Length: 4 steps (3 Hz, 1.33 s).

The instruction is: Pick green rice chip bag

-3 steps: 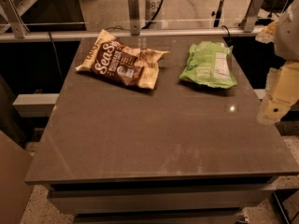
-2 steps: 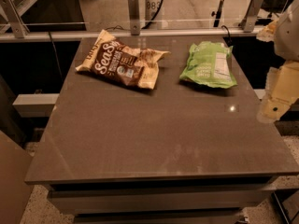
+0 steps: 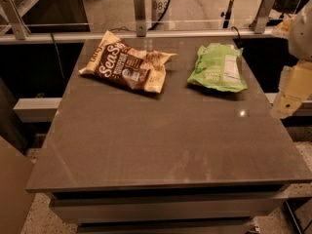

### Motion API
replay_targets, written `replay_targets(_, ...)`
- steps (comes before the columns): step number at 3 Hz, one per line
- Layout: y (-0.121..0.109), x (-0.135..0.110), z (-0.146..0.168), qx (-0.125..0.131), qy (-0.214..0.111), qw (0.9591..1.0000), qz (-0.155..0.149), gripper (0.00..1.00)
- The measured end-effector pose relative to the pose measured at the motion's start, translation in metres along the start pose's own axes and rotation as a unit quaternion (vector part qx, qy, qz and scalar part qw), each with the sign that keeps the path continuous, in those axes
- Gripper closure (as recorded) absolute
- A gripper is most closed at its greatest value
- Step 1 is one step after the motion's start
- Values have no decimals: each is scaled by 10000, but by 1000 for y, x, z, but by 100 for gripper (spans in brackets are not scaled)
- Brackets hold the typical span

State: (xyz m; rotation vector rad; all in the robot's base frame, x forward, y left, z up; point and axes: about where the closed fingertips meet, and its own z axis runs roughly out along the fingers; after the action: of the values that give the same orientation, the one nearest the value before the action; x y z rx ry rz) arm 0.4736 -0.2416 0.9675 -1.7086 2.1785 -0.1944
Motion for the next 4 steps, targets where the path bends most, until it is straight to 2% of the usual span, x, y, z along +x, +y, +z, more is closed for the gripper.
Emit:
replay_targets(2, -2, -1, 3, 1, 56, 10000, -45, 0)
replay_targets(3, -8, -5, 32, -162, 139, 9996, -173, 0)
replay_targets(4, -24, -3, 54, -176, 188, 9995, -200, 0)
